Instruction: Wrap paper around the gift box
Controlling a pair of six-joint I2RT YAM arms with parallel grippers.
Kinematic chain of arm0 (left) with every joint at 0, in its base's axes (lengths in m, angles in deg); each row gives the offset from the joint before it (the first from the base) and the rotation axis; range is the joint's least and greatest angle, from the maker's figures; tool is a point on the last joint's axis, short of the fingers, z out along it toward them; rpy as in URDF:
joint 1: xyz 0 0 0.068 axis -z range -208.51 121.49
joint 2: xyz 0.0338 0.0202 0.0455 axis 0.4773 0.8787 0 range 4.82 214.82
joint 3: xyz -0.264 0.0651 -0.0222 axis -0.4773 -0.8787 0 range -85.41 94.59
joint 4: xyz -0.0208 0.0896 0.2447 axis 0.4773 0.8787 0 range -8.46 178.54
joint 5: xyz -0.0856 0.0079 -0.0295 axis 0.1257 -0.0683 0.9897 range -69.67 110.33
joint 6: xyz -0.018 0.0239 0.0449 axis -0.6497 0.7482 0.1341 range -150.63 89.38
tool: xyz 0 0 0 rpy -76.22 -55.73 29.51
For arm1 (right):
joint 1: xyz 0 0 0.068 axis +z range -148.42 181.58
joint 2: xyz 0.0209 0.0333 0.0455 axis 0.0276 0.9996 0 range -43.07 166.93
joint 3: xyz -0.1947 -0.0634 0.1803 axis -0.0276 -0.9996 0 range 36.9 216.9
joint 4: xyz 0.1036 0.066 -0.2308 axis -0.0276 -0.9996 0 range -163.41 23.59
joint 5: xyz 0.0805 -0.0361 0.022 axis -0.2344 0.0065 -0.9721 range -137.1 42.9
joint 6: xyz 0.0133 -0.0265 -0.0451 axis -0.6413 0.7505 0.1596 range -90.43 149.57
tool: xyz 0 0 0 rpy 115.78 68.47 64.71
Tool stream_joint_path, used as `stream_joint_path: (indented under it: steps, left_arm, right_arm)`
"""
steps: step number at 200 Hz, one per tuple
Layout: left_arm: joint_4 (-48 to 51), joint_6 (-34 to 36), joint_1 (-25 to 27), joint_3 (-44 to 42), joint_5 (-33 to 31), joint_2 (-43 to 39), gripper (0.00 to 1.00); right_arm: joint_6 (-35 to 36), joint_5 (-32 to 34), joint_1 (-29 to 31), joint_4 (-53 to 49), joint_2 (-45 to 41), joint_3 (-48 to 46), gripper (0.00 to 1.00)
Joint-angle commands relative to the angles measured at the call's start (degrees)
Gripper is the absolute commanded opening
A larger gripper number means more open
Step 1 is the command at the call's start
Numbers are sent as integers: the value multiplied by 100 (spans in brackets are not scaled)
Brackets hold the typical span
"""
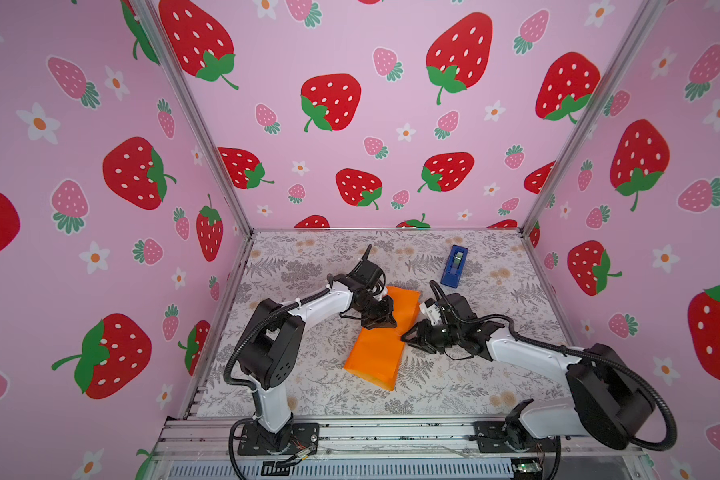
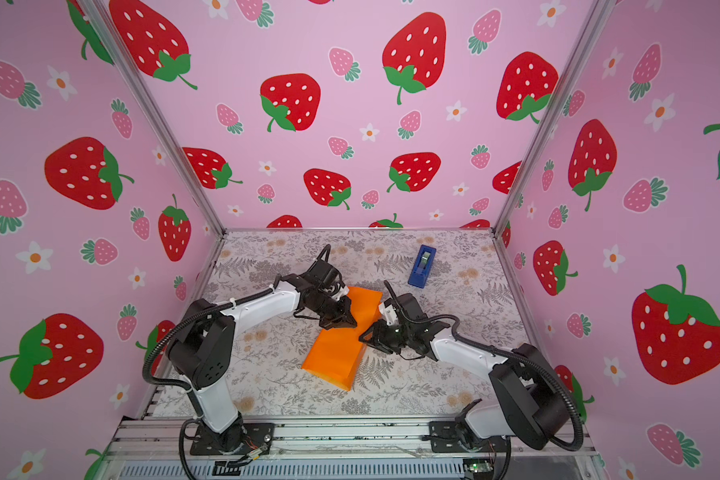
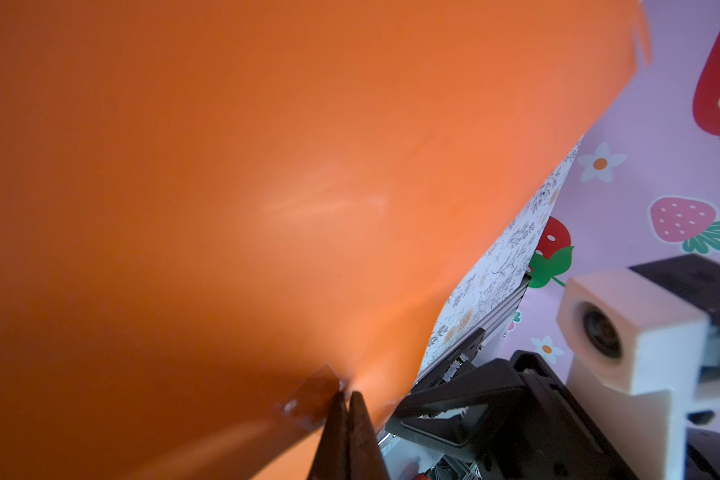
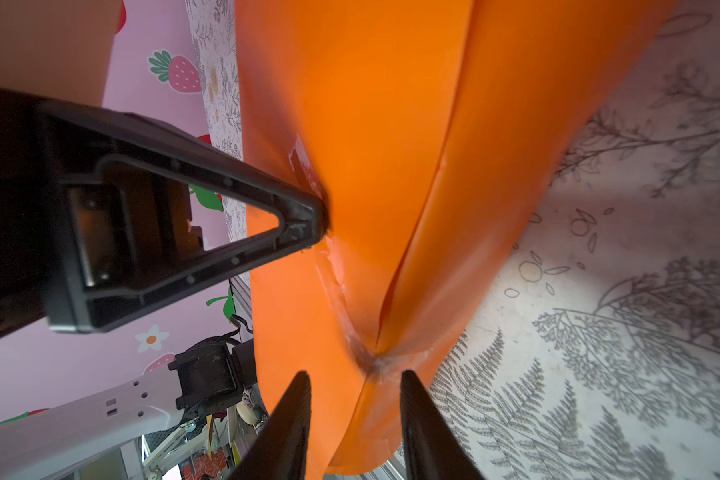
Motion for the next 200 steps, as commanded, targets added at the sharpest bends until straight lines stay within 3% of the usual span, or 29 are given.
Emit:
stream_joint_path:
  steps: [1, 32, 45, 71, 92, 113, 144, 170, 200]
  left_arm:
    - [434, 43, 15, -195, -332, 83, 7]
    - [449, 51, 11, -193, -335, 83, 7]
    - [444, 51, 10, -187, -332, 75, 7]
    - [441, 42, 10, -165, -325, 57, 7]
    - [468, 64, 10, -60, -252, -25, 8]
    - [655, 166, 11, 261, -231, -180, 17]
    - [1171, 511, -5, 1056, -465, -401, 31]
    - [1478, 947, -139, 1415, -896, -601, 35]
    - [1673, 1612, -528, 1209, -969, -796, 46]
  right_arm:
    - [-177, -35, 83, 275, 205, 77, 33]
    - [-50, 119, 92, 160, 340, 62, 25]
    - [-36, 148, 90, 169, 349, 21, 17]
    - [8, 175, 89, 99, 312, 24, 17]
    - [145, 291, 90, -220, 161, 168, 28]
    - [295, 467, 70, -555, -39, 327, 38]
    - [472, 672, -14, -882, -251, 440, 44]
    - [509, 815, -45, -896, -358, 456, 51]
    - [497, 936, -52, -578, -476, 390, 75]
